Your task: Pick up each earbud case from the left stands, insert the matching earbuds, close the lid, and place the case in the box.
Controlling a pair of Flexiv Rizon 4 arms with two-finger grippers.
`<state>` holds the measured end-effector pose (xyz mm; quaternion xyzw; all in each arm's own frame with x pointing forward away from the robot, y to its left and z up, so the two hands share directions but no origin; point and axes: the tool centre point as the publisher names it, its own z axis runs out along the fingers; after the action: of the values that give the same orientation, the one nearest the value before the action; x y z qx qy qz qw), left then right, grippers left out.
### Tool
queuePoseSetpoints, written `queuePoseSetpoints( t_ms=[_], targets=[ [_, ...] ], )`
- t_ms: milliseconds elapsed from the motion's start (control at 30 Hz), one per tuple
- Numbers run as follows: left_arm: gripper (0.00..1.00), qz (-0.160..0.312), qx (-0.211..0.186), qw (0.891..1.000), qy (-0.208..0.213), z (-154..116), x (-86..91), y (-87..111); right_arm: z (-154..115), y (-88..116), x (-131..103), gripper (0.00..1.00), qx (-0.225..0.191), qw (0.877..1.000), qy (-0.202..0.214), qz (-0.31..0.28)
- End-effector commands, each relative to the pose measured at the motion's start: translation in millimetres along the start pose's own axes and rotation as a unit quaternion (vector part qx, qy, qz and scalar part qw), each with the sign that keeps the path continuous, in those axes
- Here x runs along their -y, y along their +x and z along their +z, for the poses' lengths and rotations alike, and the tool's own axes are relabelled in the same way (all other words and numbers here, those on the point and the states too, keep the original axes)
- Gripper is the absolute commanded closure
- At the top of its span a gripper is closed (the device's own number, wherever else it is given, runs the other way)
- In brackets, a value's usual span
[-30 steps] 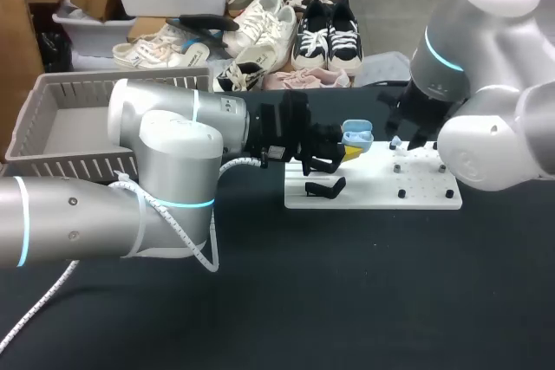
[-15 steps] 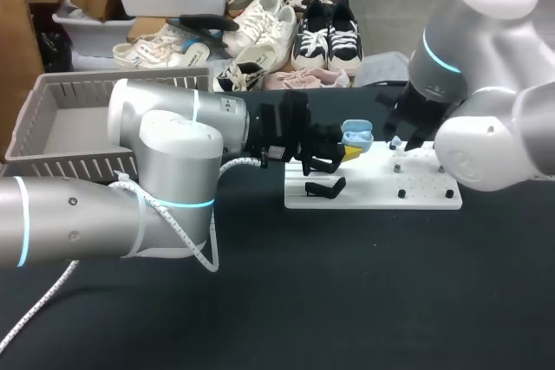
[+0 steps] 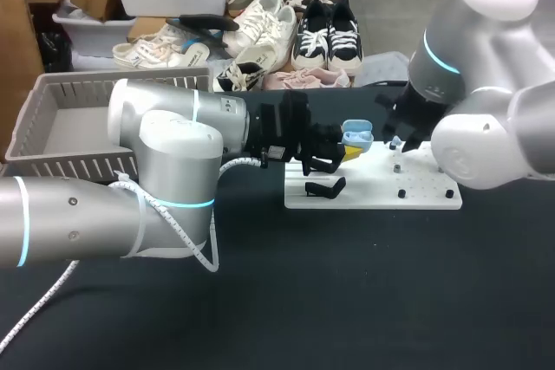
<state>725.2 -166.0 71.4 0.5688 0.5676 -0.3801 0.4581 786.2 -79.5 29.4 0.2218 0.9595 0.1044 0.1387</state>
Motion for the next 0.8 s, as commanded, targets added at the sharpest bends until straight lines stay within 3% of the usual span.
queuePoseSetpoints(
  t_ms=[33,800],
  targets=[
    [1.00,0.001,0.001,1.000,-0.002,0.4,1.0,0.7,2.5,-2.2,-2.0,0.68,-0.004,1.000,0.003,0.000],
    [1.00,0.001,0.001,1.000,-0.002,0.4,1.0,0.7,9.9,-7.4,-3.4,0.80,-0.010,1.000,0.008,0.000]
  ],
)
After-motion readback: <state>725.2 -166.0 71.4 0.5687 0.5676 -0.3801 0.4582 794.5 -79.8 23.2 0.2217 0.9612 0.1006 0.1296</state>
